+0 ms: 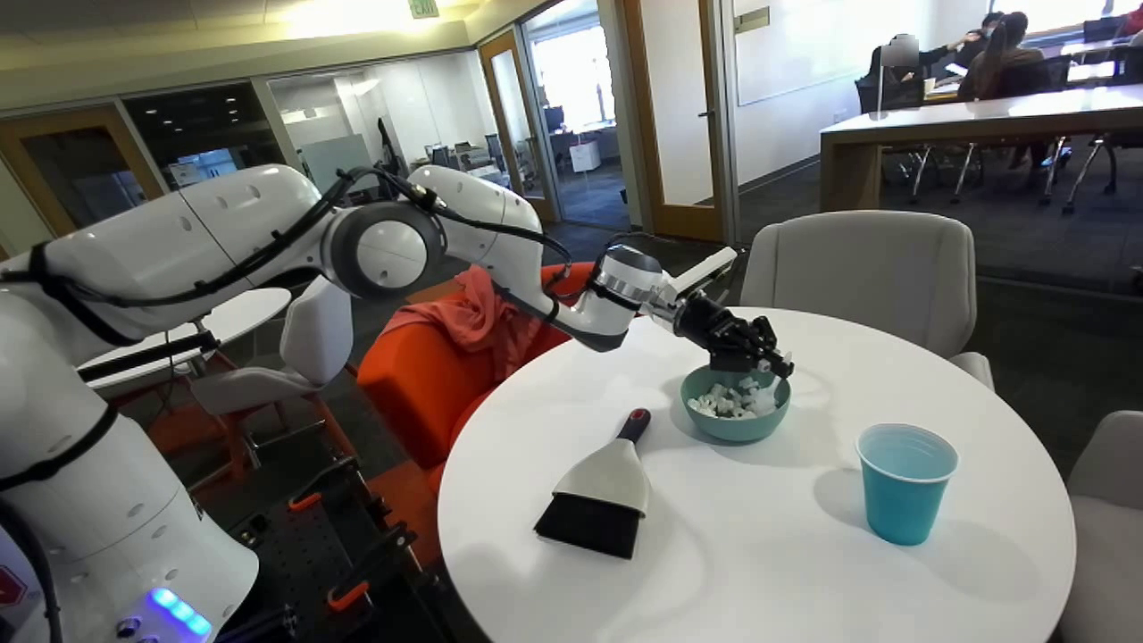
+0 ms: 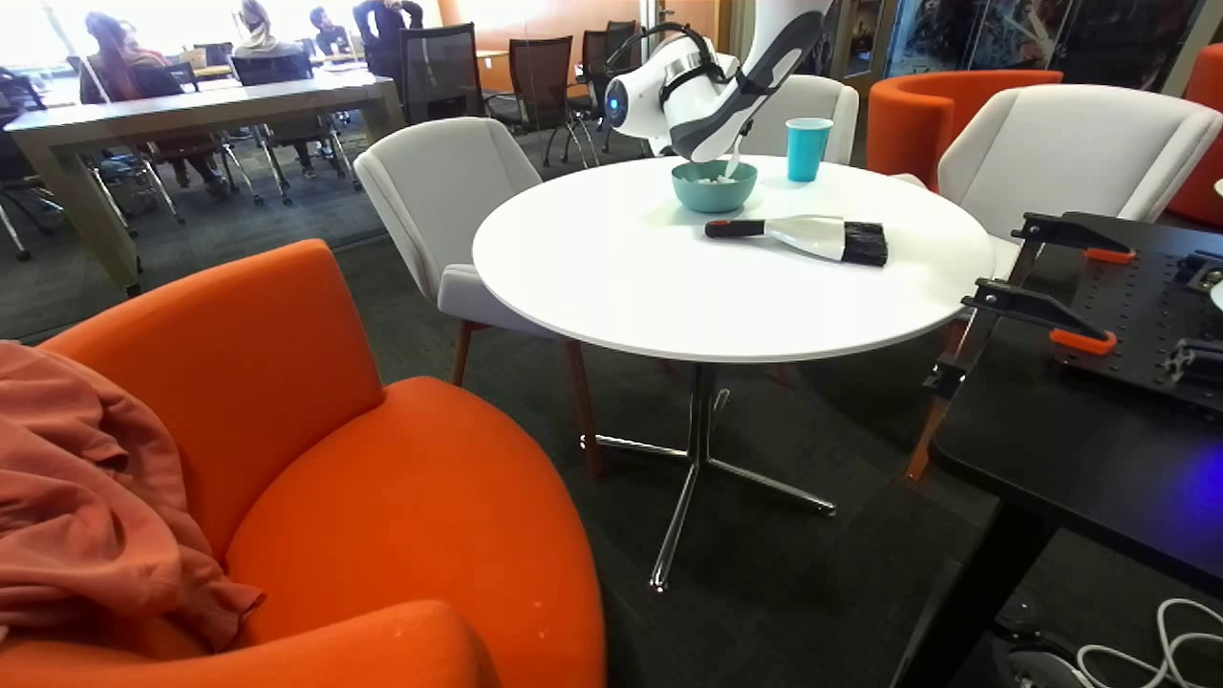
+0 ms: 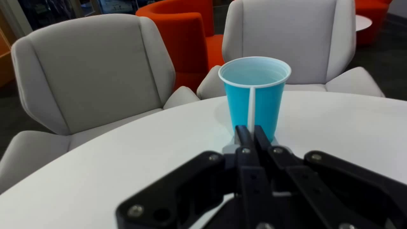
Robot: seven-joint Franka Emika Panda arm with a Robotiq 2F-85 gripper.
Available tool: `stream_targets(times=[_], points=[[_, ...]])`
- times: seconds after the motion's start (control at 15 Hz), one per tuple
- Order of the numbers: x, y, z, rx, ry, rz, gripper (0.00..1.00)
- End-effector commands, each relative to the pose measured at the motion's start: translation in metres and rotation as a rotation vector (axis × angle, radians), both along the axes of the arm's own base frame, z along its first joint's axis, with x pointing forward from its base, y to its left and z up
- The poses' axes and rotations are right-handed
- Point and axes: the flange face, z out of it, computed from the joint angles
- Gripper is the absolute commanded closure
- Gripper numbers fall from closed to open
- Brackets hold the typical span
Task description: Pour the contents of the cup into the bowl then use the spoon to mix them
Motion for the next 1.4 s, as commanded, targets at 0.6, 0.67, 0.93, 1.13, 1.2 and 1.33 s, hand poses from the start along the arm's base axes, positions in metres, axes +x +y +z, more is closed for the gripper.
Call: stream_targets(times=[0.6, 0.67, 0.93, 1.13, 1.2, 1.33], points=[[0.006, 0.077, 0.081, 0.427, -0.176, 0.393, 0.97], [0.002, 0.086, 0.085, 0.466, -0.170, 0.439, 0.98], [-0.025, 0.133, 0.096, 0.622, -0.110, 0.609, 0.97], [-0.057, 0.170, 0.093, 0.733, -0.027, 0.720, 0.98], [-0.065, 0.180, 0.090, 0.767, 0.003, 0.754, 0.98], [-0.086, 0.201, 0.082, 0.831, 0.072, 0.823, 0.97]])
